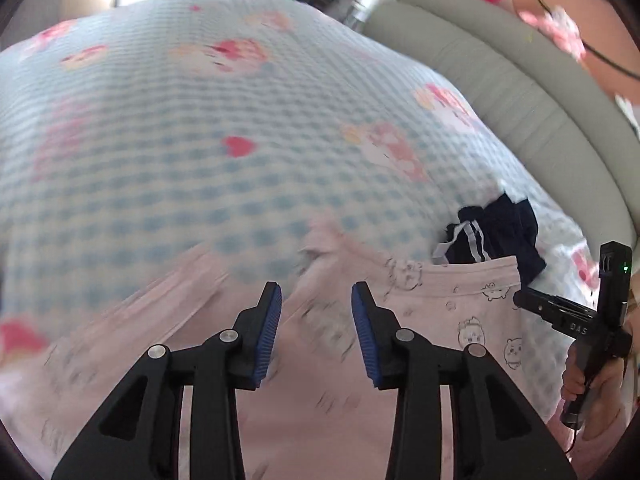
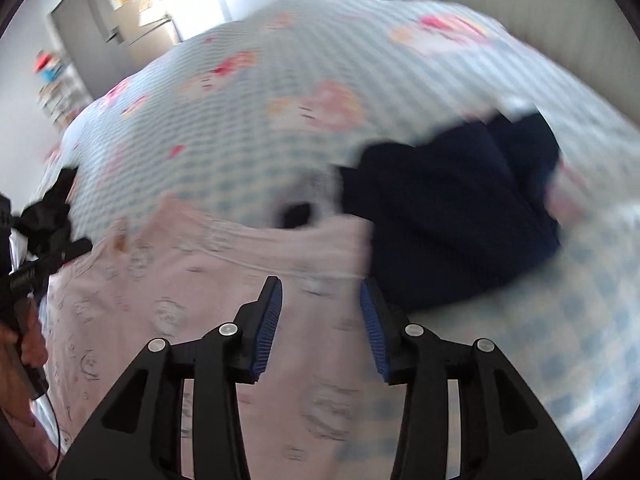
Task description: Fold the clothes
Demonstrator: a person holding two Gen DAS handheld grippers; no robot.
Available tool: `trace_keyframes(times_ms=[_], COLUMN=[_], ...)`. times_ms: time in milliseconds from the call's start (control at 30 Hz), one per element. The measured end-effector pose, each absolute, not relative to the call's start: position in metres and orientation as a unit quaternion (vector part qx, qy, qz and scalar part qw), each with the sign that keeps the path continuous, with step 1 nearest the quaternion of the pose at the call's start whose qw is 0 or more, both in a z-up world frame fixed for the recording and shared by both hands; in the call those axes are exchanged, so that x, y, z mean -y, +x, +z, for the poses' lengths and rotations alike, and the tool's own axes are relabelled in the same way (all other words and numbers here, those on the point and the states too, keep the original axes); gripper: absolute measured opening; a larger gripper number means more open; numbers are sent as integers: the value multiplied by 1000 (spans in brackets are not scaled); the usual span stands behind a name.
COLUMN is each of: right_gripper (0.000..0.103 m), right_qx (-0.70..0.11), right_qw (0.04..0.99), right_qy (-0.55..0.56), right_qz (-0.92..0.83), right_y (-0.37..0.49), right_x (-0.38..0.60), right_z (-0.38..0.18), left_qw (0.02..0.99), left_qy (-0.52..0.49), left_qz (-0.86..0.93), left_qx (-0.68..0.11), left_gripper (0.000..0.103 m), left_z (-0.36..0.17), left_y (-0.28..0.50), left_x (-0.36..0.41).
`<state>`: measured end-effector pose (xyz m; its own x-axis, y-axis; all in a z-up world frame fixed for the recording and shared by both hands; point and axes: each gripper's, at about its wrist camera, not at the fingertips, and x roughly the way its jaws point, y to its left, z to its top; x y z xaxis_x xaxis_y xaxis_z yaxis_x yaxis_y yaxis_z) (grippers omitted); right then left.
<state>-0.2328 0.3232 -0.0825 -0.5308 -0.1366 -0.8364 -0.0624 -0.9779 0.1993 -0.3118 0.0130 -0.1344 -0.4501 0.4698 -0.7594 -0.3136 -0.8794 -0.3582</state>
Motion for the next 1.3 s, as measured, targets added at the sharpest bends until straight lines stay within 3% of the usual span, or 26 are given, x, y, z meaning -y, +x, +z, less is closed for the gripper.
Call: trace_keyframes(times_ms=[133,233,300,367,433,533,600,633,700,867,933,967,1000,1067,1100,1133,1167,1200,1300], right_gripper=[44,47,46,48,48,48,48,37,27,28,43,44,45,46,47,46,40,15,6], right_qx=[160,156,142,130,128,127,120,116,110,106,100,98,96,88,88,89,88,86,88], right_qw=[53,59,47,35,30,30,26,19,15,68,84,90,95,102,105,107,105,101,96], right_qy=[500,506,491,476,472,476,481,476,464,470,481,490,499,512,515,519,516,510,476], right_qz=[-850,-846,-858,-869,-872,-870,-868,-872,-879,-874,-867,-862,-856,-848,-846,-844,-846,-850,-870], right_y=[-237,-239,-235,-231,-231,-235,-235,-233,-230,-246,-259,-266,-273,-283,-286,-289,-290,-288,-274], right_x=[-346,-344,-344,-346,-349,-351,-348,-346,-339,-311,-304,-301,-298,-292,-291,-290,-290,-290,-296], right_z=[-103,-108,-99,-89,-86,-88,-91,-90,-89,-95,-101,-106,-112,-122,-125,-129,-127,-124,-99], left_qw=[244,234,237,246,256,252,254,253,235,203,209,216,221,222,221,221,224,228,239], left_qy=[-496,-498,-492,-480,-469,-446,-440,-437,-436,-457,-470,-477,-479,-478,-477,-477,-473,-468,-455], left_qz=[831,833,837,841,845,859,860,860,864,860,852,848,845,846,847,848,849,851,854], left_qx=[63,50,42,39,41,20,47,71,91,105,92,87,92,85,77,68,69,71,77], left_gripper=[39,37,30,11,6,5,5,5,5,5,6,7,9,23,23,23,16,10,6], left_z=[-155,-167,-166,-163,-159,-148,-143,-140,-139,-153,-162,-166,-168,-171,-172,-173,-171,-169,-161], left_y=[-341,-351,-349,-345,-341,-330,-328,-328,-330,-342,-348,-351,-352,-357,-358,-359,-360,-361,-363], left_x=[-49,-60,-59,-55,-50,-42,-29,-19,-6,6,0,-4,-5,-10,-14,-17,-19,-20,-24])
